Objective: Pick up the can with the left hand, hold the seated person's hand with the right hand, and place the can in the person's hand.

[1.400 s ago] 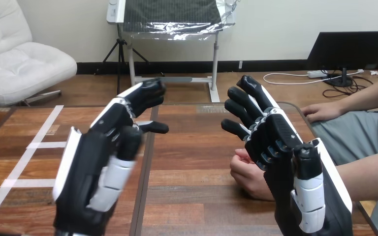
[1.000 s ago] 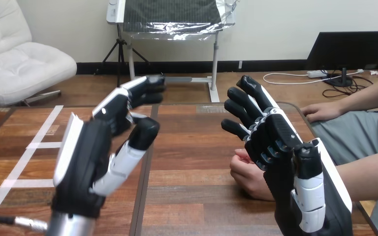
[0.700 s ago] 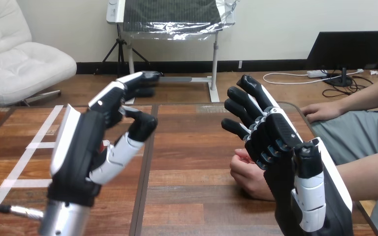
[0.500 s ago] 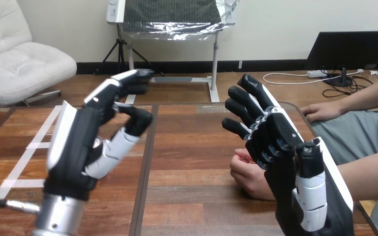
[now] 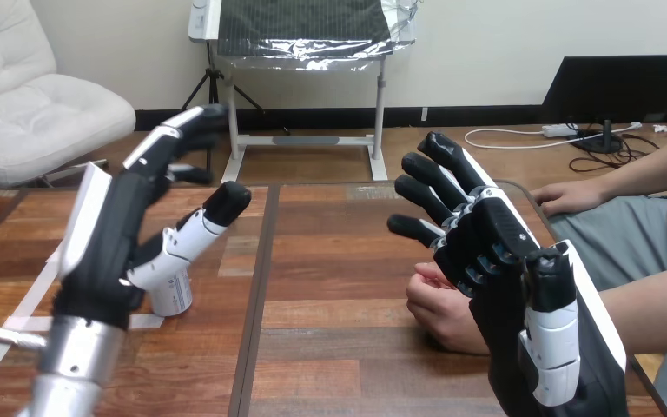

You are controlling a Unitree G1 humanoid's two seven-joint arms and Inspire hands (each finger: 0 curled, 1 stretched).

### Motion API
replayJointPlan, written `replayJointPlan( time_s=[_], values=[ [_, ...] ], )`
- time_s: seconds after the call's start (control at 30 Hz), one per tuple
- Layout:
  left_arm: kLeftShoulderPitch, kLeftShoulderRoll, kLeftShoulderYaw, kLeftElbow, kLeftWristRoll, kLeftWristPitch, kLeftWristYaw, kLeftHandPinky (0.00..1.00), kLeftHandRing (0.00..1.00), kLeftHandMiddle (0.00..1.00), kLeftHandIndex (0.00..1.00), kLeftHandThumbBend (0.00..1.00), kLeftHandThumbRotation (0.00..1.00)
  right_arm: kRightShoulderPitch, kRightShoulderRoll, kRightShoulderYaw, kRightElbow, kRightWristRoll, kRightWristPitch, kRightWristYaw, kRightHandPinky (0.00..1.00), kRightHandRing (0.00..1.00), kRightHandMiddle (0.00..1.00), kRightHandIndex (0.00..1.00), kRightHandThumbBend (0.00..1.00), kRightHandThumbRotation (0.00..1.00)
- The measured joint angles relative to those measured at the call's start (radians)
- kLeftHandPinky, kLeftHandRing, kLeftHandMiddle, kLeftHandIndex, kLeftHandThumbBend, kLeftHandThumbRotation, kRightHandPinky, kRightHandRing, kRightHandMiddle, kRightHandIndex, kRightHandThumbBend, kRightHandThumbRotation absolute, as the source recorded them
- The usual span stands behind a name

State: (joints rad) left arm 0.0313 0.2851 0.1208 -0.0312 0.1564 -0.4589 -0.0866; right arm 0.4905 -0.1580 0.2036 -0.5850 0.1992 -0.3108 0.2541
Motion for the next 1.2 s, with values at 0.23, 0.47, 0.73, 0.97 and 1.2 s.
replayJointPlan(
  time_s=[0.23,0.47,0.73,0.97,1.2],
  values=[
    [-0.041,0.04,0.01,0.064,0.059,0.001,0.02,0.76,0.89,0.91,0.9,0.97,0.71,-0.011,0.0,-0.004,0.0,0.0,0.01,0.0,0.79,0.91,0.91,0.93,0.71,1.0],
    [-0.085,0.071,0.013,0.126,0.139,0.037,0.06,0.75,0.88,0.91,0.91,0.97,0.68,-0.019,0.0,-0.008,0.0,0.0,0.012,0.0,0.78,0.91,0.91,0.93,0.71,1.0],
    [-0.133,0.099,0.011,0.196,0.203,0.095,0.082,0.75,0.88,0.92,0.92,0.95,0.67,-0.029,0.0,-0.009,0.0,0.0,0.012,0.0,0.78,0.91,0.91,0.93,0.72,1.0],
    [-0.176,0.118,0.008,0.27,0.233,0.129,0.096,0.73,0.88,0.92,0.92,0.92,0.63,-0.032,0.0,-0.01,0.0,0.0,0.014,0.0,0.77,0.9,0.91,0.92,0.72,1.0],
    [-0.215,0.141,-0.007,0.351,0.254,0.134,0.107,0.7,0.87,0.92,0.91,0.9,0.61,-0.033,0.001,-0.01,0.0,0.0,0.015,0.0,0.75,0.89,0.9,0.91,0.71,1.0]
  ],
)
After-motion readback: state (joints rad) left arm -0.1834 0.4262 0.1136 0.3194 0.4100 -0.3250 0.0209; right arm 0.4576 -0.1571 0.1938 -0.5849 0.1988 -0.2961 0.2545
